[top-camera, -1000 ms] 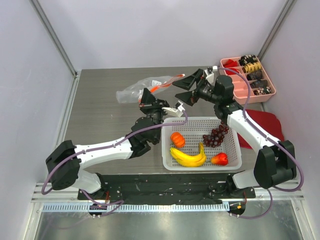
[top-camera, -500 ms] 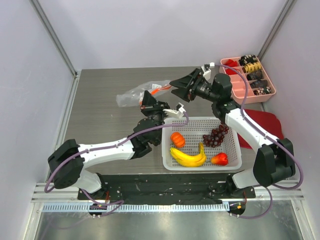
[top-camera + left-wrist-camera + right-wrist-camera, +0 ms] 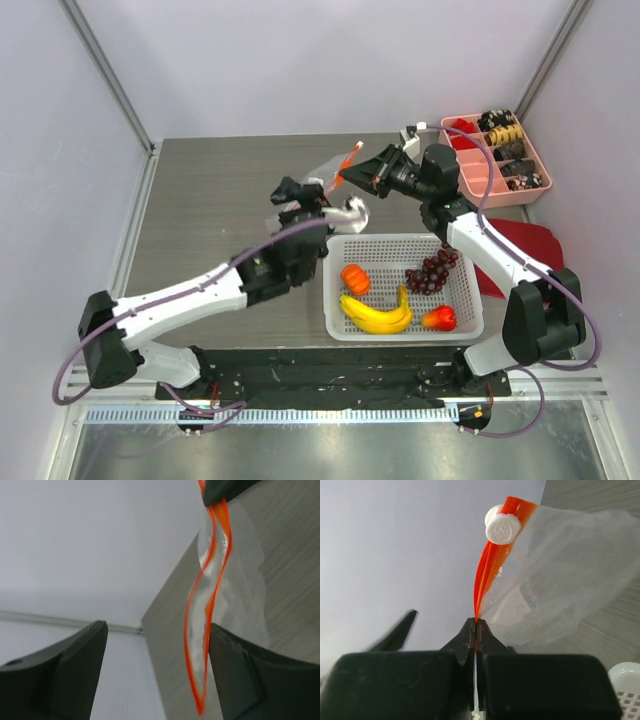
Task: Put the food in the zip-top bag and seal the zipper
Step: Open the zipper of the food storage bag.
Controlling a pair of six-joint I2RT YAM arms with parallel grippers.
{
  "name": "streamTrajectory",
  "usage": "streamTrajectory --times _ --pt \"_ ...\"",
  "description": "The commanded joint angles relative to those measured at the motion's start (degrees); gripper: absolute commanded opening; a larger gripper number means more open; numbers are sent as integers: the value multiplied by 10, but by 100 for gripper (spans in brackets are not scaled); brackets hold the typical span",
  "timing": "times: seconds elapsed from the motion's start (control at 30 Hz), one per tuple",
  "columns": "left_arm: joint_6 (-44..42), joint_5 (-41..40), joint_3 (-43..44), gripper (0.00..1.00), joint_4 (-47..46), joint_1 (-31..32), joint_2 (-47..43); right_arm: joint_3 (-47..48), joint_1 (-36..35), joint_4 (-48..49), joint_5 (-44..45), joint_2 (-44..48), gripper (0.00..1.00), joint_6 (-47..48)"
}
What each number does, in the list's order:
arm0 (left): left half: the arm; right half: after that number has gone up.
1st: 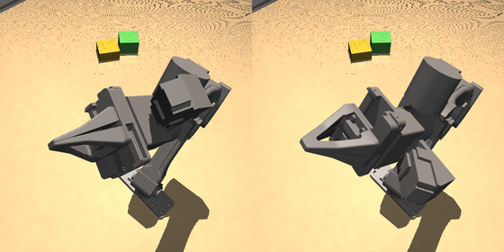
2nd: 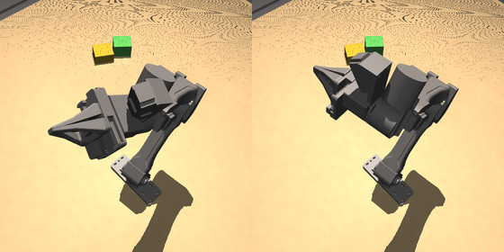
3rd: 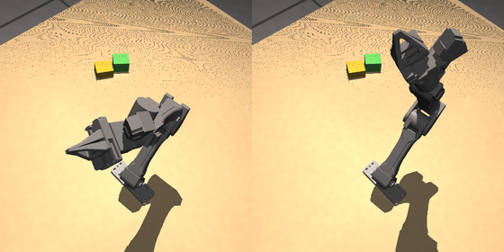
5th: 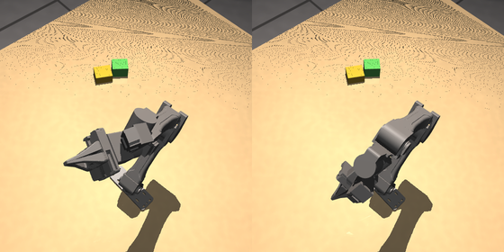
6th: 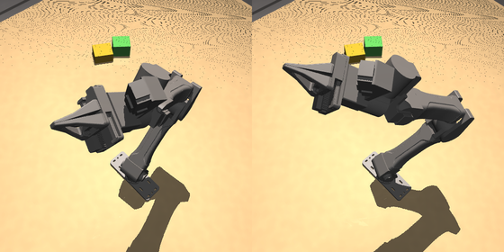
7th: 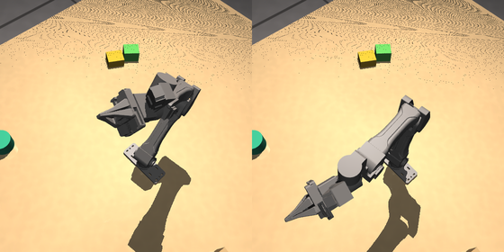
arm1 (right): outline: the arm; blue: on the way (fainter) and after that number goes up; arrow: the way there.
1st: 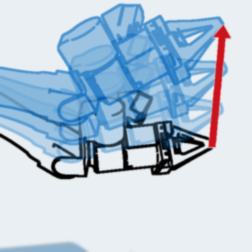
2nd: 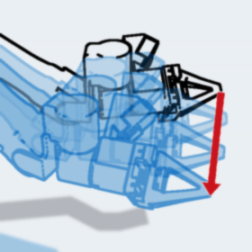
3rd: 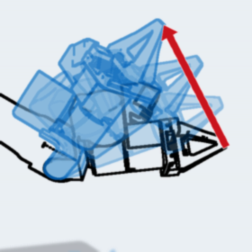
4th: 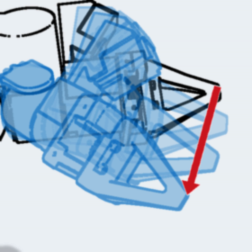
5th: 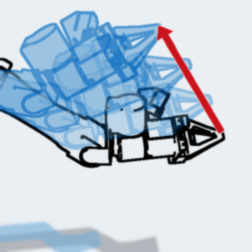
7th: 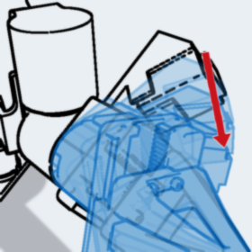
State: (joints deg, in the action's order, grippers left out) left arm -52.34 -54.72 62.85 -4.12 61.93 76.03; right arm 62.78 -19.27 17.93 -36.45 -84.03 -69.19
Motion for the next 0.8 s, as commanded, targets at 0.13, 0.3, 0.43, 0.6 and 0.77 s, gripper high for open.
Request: streamTrajectory --times 0.13,0.3,0.43,0.6,0.77 --pt "553 415 277 100 573 -131 -70 -31 3 -1 8 88 1 95" --pt "606 542 267 91 570 -188 -72 -87 3 23 2 136 1 106" --pt "613 585 254 82 539 -188 -65 -100 -4 -11 -1 163 1 149" --pt "584 636 252 74 487 -184 -38 -107 -21 -25 4 175 1 167" --pt "552 615 267 66 460 -175 -12 -98 -28 -26 3 170 1 172"
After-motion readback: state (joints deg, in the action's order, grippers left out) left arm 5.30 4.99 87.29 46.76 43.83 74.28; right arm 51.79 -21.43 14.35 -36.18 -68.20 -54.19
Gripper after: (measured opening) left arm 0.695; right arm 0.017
